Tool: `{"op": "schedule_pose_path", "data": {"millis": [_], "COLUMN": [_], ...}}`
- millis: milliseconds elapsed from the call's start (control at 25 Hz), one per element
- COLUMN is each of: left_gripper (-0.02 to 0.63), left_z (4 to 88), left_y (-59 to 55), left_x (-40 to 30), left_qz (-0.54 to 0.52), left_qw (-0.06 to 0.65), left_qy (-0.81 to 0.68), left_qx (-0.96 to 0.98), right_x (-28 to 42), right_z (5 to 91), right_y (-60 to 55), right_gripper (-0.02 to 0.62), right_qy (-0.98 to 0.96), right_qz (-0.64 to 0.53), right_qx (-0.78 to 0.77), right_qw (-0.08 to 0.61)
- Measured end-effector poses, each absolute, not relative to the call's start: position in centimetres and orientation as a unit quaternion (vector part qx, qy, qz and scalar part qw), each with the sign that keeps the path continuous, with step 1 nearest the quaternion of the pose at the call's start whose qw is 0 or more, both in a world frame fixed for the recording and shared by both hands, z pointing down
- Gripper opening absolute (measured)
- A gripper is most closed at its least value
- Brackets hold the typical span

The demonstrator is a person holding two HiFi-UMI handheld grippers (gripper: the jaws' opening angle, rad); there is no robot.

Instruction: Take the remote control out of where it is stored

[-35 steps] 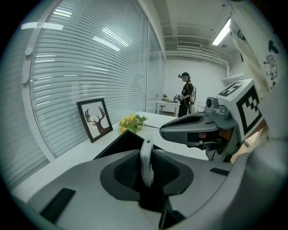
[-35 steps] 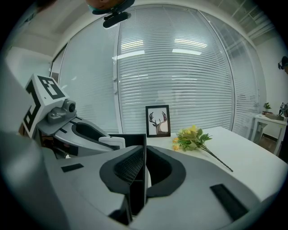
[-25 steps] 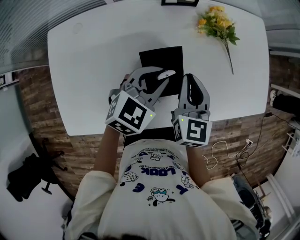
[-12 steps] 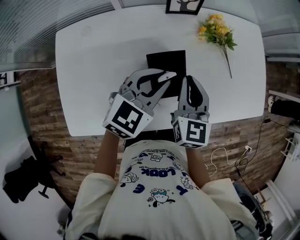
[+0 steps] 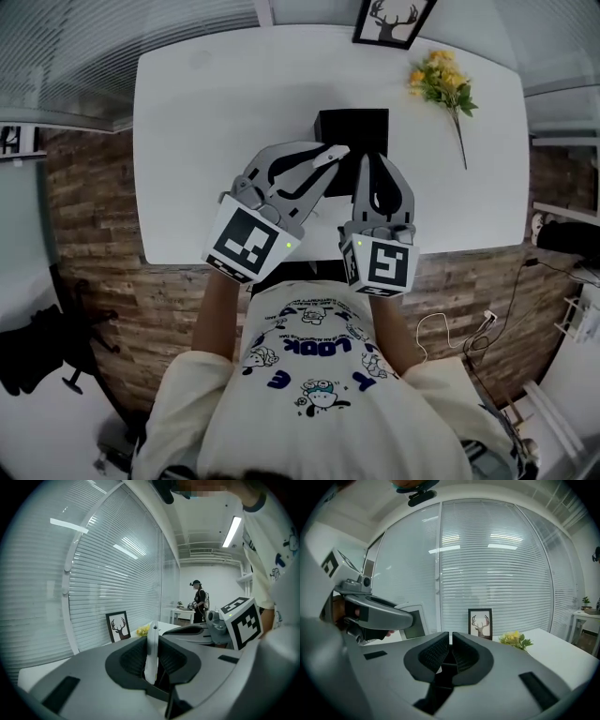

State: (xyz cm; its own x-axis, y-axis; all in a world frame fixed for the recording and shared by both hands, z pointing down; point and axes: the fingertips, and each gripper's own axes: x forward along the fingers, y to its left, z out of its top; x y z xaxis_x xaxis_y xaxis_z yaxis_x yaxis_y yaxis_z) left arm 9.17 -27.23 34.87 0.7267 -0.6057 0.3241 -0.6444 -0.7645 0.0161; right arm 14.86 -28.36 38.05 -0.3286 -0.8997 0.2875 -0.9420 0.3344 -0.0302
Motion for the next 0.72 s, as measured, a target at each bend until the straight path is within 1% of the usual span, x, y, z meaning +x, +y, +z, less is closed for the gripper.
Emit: {"op": "schedule_pose_path", "data": {"millis": [160,720], "left_gripper": [0.077,0.077], "left_z": [34.3,35.1], "left_y": [-26.1,-22.6], "left_x": [7.0,-0.8], "left_qz": [0.149,0.124], "left_qw": [0.062,0.111], "left_qy": [-0.366,-0.474], "left_qx": [0.916,0.865], "right_x": [12.8,5.4], "right_z": [37.2,37.1], "right_y": [-27.8,-25.7], "right_gripper": [0.041,0.041], "right_qy": [-0.821,-0.861], "right_qz": [0.087,0.081], "right_qx": [0.554,0.488], "right_qw": [0.106,0.117]}}
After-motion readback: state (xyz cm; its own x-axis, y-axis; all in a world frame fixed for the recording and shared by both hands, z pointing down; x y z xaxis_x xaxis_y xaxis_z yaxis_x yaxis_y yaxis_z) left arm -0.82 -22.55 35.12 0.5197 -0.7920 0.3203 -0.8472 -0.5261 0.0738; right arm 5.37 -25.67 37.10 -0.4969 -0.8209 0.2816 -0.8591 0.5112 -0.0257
